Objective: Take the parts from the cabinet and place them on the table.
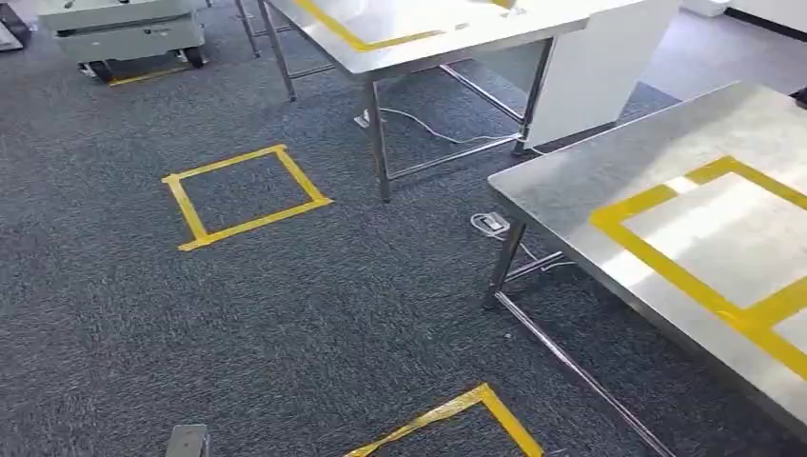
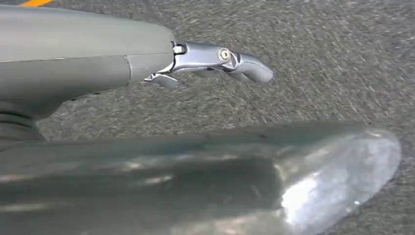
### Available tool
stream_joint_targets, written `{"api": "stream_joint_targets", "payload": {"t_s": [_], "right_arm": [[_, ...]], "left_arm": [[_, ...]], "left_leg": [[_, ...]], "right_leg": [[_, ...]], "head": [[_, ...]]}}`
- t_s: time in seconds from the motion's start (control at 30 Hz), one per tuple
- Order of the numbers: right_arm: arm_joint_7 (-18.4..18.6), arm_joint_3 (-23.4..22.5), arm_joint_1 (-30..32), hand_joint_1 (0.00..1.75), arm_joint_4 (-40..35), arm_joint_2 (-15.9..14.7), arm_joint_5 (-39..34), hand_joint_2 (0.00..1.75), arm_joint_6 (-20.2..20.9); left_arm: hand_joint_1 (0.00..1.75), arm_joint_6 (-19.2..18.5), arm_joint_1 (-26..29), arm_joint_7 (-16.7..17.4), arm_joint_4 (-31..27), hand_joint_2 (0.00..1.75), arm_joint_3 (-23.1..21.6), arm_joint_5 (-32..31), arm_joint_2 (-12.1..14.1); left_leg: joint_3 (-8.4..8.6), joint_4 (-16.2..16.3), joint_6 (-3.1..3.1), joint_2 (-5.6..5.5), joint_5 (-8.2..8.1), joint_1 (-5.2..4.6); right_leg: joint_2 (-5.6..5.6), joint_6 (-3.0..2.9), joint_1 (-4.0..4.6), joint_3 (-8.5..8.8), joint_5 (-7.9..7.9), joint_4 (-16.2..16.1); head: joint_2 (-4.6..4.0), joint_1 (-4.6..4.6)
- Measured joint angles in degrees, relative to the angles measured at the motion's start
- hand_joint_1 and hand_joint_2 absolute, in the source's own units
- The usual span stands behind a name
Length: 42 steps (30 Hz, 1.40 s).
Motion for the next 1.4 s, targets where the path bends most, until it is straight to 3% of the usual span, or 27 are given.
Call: {"api": "stream_joint_targets", "payload": {"t_s": [0.03,0.2,0.27,0.33,0.37,0.4,0.47,0.5,0.53,0.57,0.67,0.7,0.77,0.8,0.87,0.9,0.93,1.0,1.03,1.07,1.1,1.2,1.23,1.27,1.3,1.37,1.4], "right_arm": [[0.02,-0.02,0.03,0.0,0.0,-0.04,-0.11,0.0,0.09],[0.09,0.0,-0.2,0.0,0.0,-0.02,-0.09,0.0,0.44],[0.07,0.0,-0.2,0.0,0.0,-0.02,-0.02,0.0,0.57],[0.11,0.0,0.08,0.0,0.0,-0.02,-0.02,0.0,0.61],[0.13,0.0,0.19,0.0,0.0,-0.02,-0.02,0.0,0.61],[0.17,0.0,0.28,0.0,0.0,-0.02,-0.02,0.0,0.61],[0.17,0.0,0.3,0.0,0.0,-0.02,-0.02,0.0,0.63],[0.15,0.0,0.27,0.0,0.0,-0.02,-0.02,0.0,0.63],[0.15,0.0,0.27,0.0,0.0,-0.02,-0.02,0.0,0.63],[0.15,0.0,0.28,0.0,0.0,-0.02,0.02,0.0,0.63],[0.17,0.07,0.21,0.0,0.0,-0.04,0.13,0.0,0.61],[0.15,0.04,0.18,0.0,0.0,-0.07,0.13,0.0,0.61],[0.15,0.04,0.04,0.0,0.0,-0.11,0.33,0.0,0.63],[0.17,0.07,0.18,0.0,0.0,-0.11,0.41,0.0,0.66],[0.44,0.04,0.49,0.0,0.0,-0.2,0.61,0.0,0.66],[0.48,0.04,0.49,0.0,0.0,-0.26,0.76,0.0,0.68],[0.48,0.07,0.41,0.0,0.0,-0.31,0.85,0.0,0.7],[0.48,0.09,0.23,0.0,0.0,-0.31,0.92,0.0,0.81],[0.46,0.11,0.19,0.0,0.0,-0.31,0.94,0.0,0.94],[0.44,0.11,0.24,0.0,0.0,-0.33,0.96,0.0,1.07],[0.44,0.13,0.32,0.0,0.0,-0.37,1.05,0.0,1.18],[0.44,0.18,-0.01,0.0,0.0,-0.37,1.09,0.0,1.27],[0.41,0.22,-0.15,0.0,0.0,-0.37,1.09,0.0,1.29],[0.35,0.24,-0.22,0.0,0.0,-0.37,1.11,0.0,1.27],[0.35,0.22,-0.14,0.0,0.0,-0.37,1.11,0.0,1.29],[0.35,0.22,0.17,0.0,0.0,-0.37,1.09,0.0,1.42],[0.35,0.22,0.28,0.0,0.0,-0.37,1.09,0.0,1.6]], "left_arm": [[0.0,-0.18,-0.13,0.02,0.0,0.0,-0.13,-0.24,-0.26],[0.0,-0.2,-0.07,0.09,0.0,0.0,-0.26,-0.61,-0.5],[0.0,-0.13,0.0,0.09,0.0,0.0,-0.26,-0.81,-0.61],[0.0,-0.15,-0.26,0.09,0.0,0.0,-0.29,-0.88,-0.7],[0.0,-0.15,-0.2,0.09,0.0,0.0,-0.29,-0.88,-0.7],[0.0,-0.15,-0.11,0.09,0.0,0.0,-0.29,-0.85,-0.68],[0.0,-0.15,-0.01,0.09,0.0,0.0,-0.29,-0.85,-0.68],[0.0,-0.15,-0.04,0.09,0.0,0.0,-0.29,-0.85,-0.74],[0.0,-0.15,-0.06,0.09,0.0,0.0,-0.29,-0.85,-0.76],[0.0,-0.15,-0.2,0.09,0.0,0.0,-0.29,-0.88,-0.74],[0.0,-0.27,0.04,0.04,0.0,0.0,-0.29,-0.96,-0.72],[0.0,-0.37,0.22,0.04,0.0,0.0,-0.29,-0.96,-0.7],[0.0,-0.55,0.21,0.04,0.0,0.0,-0.29,-1.09,-0.76],[0.0,-0.61,-0.09,0.04,0.0,0.0,-0.29,-1.23,-0.79],[0.0,-0.81,-0.28,0.07,0.0,0.0,-0.31,-1.64,-0.79],[0.0,-0.81,-0.15,0.07,0.0,0.0,-0.31,-1.77,-0.81],[0.0,-0.83,0.0,0.11,0.0,0.0,-0.31,-1.88,-0.81],[0.0,-0.81,0.0,0.11,0.0,0.0,-0.31,-1.93,-0.81],[0.0,-0.81,-0.06,0.11,0.0,0.0,-0.33,-1.97,-0.81],[0.0,-0.81,-0.25,0.11,0.0,0.0,-0.35,-1.99,-0.9],[0.0,-0.81,-0.62,0.13,0.0,0.0,-0.37,-1.99,-0.96],[0.0,-0.77,-0.2,0.2,0.0,0.0,-0.37,-1.99,-0.83],[0.0,-0.74,-0.03,0.2,0.0,0.0,-0.37,-1.99,-0.9],[0.0,-0.59,-0.03,0.2,0.0,0.0,-0.37,-1.99,-0.87],[0.0,-0.59,-0.24,0.2,0.0,0.0,-0.37,-2.01,-0.9],[0.0,-0.59,-0.42,0.2,0.0,0.0,-0.39,-2.06,-1.05],[0.0,-0.59,-0.34,0.2,0.0,0.0,-0.39,-2.06,-1.05]], "left_leg": [[2.36,-3.64,-0.05,3.36,0.5,-0.13],[2.36,-4.86,2.22,-0.1,0.36,-0.29],[2.32,-4.87,2.79,-1.17,0.46,-0.18],[2.16,-4.86,3.08,-2.79,0.46,-0.24],[2.16,-4.86,3.11,-3.54,0.48,-0.3],[2.19,-4.86,3.11,-4.49,0.5,-0.31],[2.34,-4.83,3.0,-6.29,0.57,-0.29],[2.44,-4.8,2.85,-7.18,0.62,-0.23],[2.39,-4.79,2.61,-7.77,0.66,-0.17],[2.04,-4.33,2.23,-8.5,0.59,-0.5],[1.52,-4.9,1.1,-10.13,1.34,0.12],[1.31,-4.88,0.7,-10.91,1.45,0.13],[-0.26,-1.53,0.49,-5.41,-1.38,-0.3],[-2.55,3.2,0.27,-3.71,-4.05,-0.3],[-6.68,12.02,0.08,-2.77,-7.71,-0.26],[-7.36,13.57,0.03,-2.66,-7.77,-0.23],[-6.62,12.55,0.01,-2.57,-6.54,-0.21],[-2.08,4.43,0.14,-1.69,-2.06,-0.2],[1.02,-0.71,0.27,0.67,-0.23,-0.27],[2.97,-3.99,0.2,3.78,-0.11,-0.55],[2.86,-4.34,0.96,2.78,-0.32,-0.54],[2.54,-4.53,1.79,0.7,-0.23,-0.74],[2.69,-4.74,2.18,0.03,-0.01,-0.33],[2.69,-4.74,2.45,-0.48,0.0,-0.26],[2.62,-4.74,2.79,-1.22,0.06,-0.24],[2.57,-4.73,2.95,-2.91,0.05,-0.29],[2.61,-4.73,2.95,-3.85,0.05,-0.31]], "right_leg": [[-0.52,0.4,0.44,0.18,-0.26,0.04],[-3.07,1.89,0.41,0.82,-1.25,0.13],[2.21,2.2,0.08,-1.15,-4.62,5.21],[4.06,2.26,0.17,-6.07,-8.89,15.32],[4.31,2.19,0.18,-7.94,-9.76,18.66],[4.35,2.1,0.19,-8.65,-9.03,19.28],[4.66,1.86,0.11,-6.03,-4.25,12.63],[5.94,1.79,-0.09,-3.45,-1.36,7.04],[8.9,1.82,-0.45,-1.49,0.21,2.76],[10.32,1.8,-0.74,-1.06,-0.5,1.09],[8.76,0.95,-0.04,-0.95,-0.24,1.5],[7.8,0.33,-0.23,-0.88,0.17,1.08],[6.41,-0.35,-0.17,-0.73,0.47,0.63],[5.39,-0.5,0.02,-0.79,0.46,0.59],[3.25,-0.72,0.21,-0.86,0.31,0.6],[2.43,-0.76,0.23,-0.86,0.27,0.6],[1.64,-0.75,0.23,-0.83,0.25,0.61],[0.19,-0.53,0.21,-0.64,0.1,0.61],[-0.4,-0.29,0.24,-0.39,-0.05,0.62],[-0.98,0.17,0.87,-0.33,-0.43,0.93],[-1.5,0.42,0.99,-0.88,-0.66,1.08],[-3.63,1.16,0.88,0.28,-0.83,0.85],[-1.84,1.8,0.48,-0.02,-1.44,1.28],[1.61,1.95,0.43,-0.74,-3.01,3.51],[3.26,2.01,0.36,-2.69,-5.29,7.8],[4.23,2.1,0.38,-7.22,-8.97,17.09],[4.31,2.08,0.38,-8.79,-9.17,19.56]], "head": [[-0.02,-0.04],[0.0,0.26],[0.0,0.61],[0.0,0.79],[0.0,0.79],[0.0,0.79],[0.0,0.76],[0.0,0.83],[0.0,0.81],[0.0,0.81],[0.0,0.76],[0.0,0.76],[0.0,0.11],[0.0,0.0],[0.0,0.0],[0.0,0.04],[0.0,-0.02],[0.0,0.0],[0.0,-0.02],[0.0,-0.15],[0.0,-0.13],[0.0,0.11],[0.0,0.22],[0.0,0.5],[0.0,0.63],[0.0,0.72],[0.0,0.7]]}}
